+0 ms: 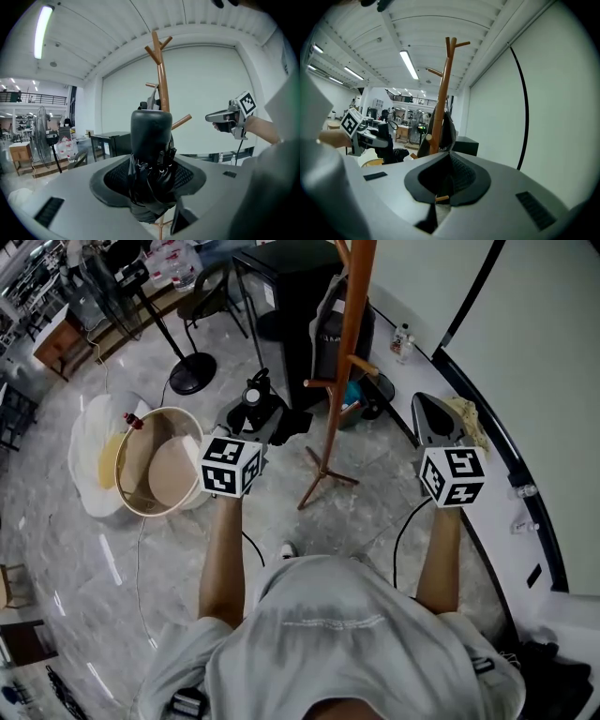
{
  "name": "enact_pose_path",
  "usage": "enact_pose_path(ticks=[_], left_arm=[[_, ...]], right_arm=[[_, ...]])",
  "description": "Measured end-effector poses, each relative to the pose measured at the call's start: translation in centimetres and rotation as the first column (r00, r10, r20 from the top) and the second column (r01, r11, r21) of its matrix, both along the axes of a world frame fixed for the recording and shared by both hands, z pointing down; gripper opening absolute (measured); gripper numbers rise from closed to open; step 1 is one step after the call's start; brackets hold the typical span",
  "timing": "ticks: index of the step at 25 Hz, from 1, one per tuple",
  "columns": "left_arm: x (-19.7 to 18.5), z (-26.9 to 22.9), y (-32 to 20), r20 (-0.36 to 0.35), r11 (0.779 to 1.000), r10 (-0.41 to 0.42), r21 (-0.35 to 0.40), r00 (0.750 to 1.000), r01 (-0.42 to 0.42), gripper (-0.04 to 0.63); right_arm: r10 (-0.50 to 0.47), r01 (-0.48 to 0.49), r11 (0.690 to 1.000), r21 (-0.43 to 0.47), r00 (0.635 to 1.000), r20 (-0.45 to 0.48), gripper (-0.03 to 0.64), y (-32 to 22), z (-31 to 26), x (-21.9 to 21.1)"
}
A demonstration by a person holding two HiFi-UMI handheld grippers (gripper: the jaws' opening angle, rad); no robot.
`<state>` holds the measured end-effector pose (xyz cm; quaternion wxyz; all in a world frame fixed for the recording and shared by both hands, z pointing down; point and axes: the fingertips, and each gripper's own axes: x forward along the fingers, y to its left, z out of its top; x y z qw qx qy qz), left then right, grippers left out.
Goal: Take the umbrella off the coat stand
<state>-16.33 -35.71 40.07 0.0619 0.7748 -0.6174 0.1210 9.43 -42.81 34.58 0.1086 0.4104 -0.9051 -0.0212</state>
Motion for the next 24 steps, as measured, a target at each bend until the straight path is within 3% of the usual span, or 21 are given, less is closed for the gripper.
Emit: enact_pose_path(ticks=[6,24], left_arm=[[0.2,-2.5,0.7,0.001,0.999,0.023,0.044,1.0,-0.023,0.238],[-0.2,-0.7,0.9,0.004,1.0,0.023,0.003,1.0,-0.023,0.238]], right_arm=[[-0.027,0.027,1.0,0.008,1.0,-0.005,0.023,0.1,-0.3,-1.2],[-0.045,0.044,0.999,-0.027,0.998,-0.041,0.023,1.0,1.1,-1.7]])
